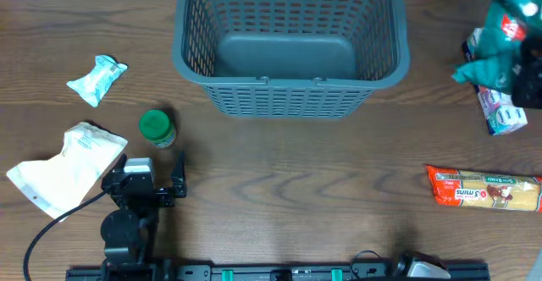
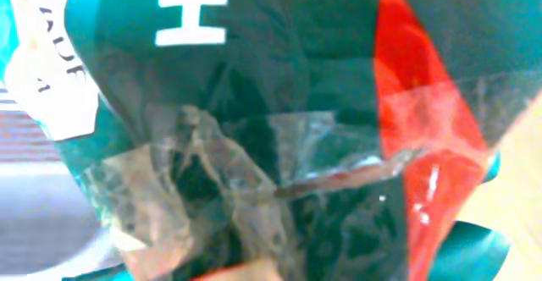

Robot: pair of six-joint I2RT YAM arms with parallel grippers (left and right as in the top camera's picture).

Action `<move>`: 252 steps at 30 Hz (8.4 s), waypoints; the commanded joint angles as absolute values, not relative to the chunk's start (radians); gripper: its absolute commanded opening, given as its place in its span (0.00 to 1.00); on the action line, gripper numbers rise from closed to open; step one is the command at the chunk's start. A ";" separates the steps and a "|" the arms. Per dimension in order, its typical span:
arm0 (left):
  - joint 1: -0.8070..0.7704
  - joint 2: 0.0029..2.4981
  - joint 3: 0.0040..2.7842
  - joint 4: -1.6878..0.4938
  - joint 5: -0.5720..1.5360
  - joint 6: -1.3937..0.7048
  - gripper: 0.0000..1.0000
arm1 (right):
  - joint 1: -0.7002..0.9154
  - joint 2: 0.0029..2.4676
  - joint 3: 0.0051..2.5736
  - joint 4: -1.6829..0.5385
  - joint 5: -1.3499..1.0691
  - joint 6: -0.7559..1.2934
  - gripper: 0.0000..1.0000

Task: Pack container
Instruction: 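Lift the pouch with the right gripper and carry it over the basket, then lower the pouch into the basket and open the right gripper, then move the right gripper back to the Kleenex tissue multipack, then align and grasp the Kleenex tissue multipack with the right gripper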

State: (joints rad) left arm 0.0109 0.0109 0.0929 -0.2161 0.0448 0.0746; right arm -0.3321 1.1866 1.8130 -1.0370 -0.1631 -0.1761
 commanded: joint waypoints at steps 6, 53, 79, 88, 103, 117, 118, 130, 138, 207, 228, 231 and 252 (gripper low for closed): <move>0.010 0.004 0.069 -0.223 0.033 0.065 0.99 | -0.095 1.255 1.954 -1.017 -0.283 -0.244 0.01; 0.010 0.004 0.069 -0.223 0.033 0.065 0.99 | 0.349 1.922 2.189 -1.159 0.242 0.131 0.01; 0.010 0.004 0.069 -0.223 0.033 0.065 0.99 | 0.368 2.050 2.188 -1.216 0.184 0.208 0.02; 0.010 0.004 0.069 -0.223 0.033 0.066 0.99 | 0.367 2.050 2.188 -1.216 0.184 0.178 0.65; 0.010 0.004 0.069 -0.223 0.033 0.065 0.99 | 0.335 1.999 2.227 -1.227 0.195 0.141 0.77; 0.010 0.004 0.069 -0.223 0.033 0.066 0.99 | -0.007 1.757 2.330 -1.421 0.288 0.039 0.83; 0.010 0.004 0.069 -0.223 0.033 0.065 0.99 | -0.038 1.755 2.330 -1.434 0.288 0.016 0.84; 0.010 0.004 0.069 -0.223 0.033 0.065 0.98 | -0.343 1.841 2.307 -1.489 0.234 -0.092 0.86; 0.010 0.004 0.069 -0.223 0.033 0.065 0.99 | -0.453 1.993 2.307 -1.481 0.131 -0.160 0.85; 0.010 0.004 0.069 -0.223 0.033 0.065 0.99 | -0.406 2.329 2.144 -1.181 0.146 -0.459 0.90; 0.010 0.004 0.069 -0.223 0.033 0.065 0.99 | -0.572 2.250 2.146 -1.137 0.033 -0.304 0.92; 0.010 0.004 0.069 -0.223 0.033 0.065 0.99 | -0.594 2.250 2.146 -1.145 -0.026 -0.332 0.92; 0.010 0.004 0.069 -0.223 0.033 0.065 0.99 | -0.581 2.270 2.145 -1.166 -0.134 -0.405 0.96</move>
